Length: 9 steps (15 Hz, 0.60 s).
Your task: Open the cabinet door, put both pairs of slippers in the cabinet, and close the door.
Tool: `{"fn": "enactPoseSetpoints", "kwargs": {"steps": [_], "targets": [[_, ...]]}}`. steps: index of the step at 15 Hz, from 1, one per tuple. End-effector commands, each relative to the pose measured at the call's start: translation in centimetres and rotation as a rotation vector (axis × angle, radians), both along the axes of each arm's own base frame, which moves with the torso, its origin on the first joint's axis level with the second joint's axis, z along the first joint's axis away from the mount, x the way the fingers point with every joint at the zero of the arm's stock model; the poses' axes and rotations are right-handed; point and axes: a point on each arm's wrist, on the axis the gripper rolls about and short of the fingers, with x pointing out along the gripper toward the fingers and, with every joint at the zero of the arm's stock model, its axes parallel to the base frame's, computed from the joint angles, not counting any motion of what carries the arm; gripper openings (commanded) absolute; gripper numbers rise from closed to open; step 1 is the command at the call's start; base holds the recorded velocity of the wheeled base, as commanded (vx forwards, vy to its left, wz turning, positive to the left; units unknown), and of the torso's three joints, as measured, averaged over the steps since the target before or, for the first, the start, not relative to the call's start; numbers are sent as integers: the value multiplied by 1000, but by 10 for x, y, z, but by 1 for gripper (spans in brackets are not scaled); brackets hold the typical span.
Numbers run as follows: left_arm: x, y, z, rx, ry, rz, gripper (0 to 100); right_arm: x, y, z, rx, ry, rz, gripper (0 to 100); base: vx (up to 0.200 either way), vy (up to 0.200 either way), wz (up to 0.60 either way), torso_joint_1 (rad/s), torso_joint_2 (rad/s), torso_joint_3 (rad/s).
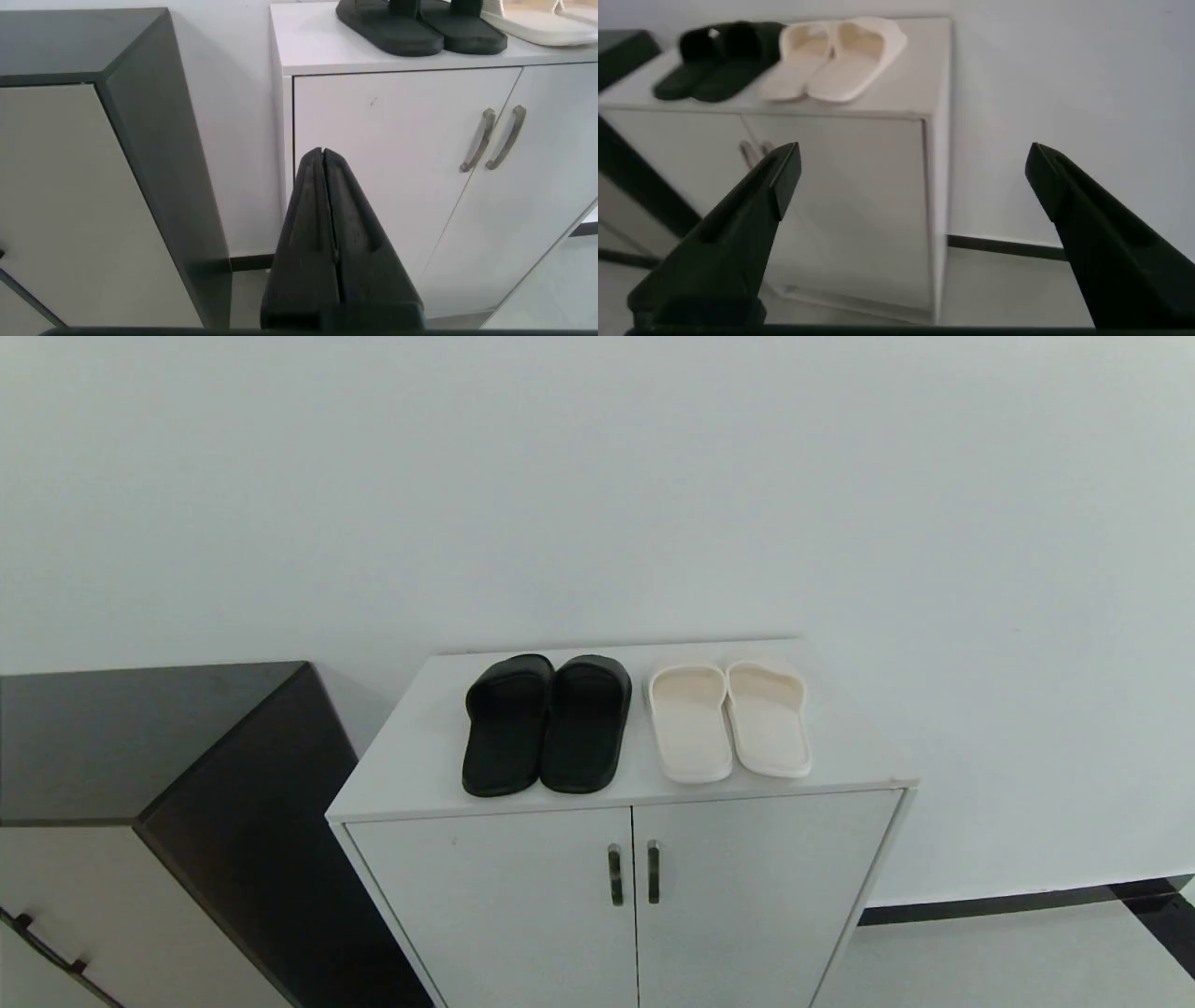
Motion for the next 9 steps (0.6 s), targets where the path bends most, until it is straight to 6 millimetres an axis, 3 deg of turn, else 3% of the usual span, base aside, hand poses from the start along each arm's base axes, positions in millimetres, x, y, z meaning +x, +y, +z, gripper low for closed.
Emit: {"fn": "enactPoseSetpoints", "kwargs": {"steps": [1, 5, 9], "targets": [[0, 0, 0, 6, 1, 0, 0, 74, 35, 22, 34, 136, 140, 100, 0, 0, 0, 0, 0, 0], [0, 0, 0, 9, 1, -13, 0, 119, 98, 42, 43, 177, 122, 100, 0, 0, 0, 0, 0, 0], [0, -1, 0, 20, 0, -24, 0, 164, 142, 46, 20, 173, 69, 100, 0, 0, 0, 0, 0, 0]]}}
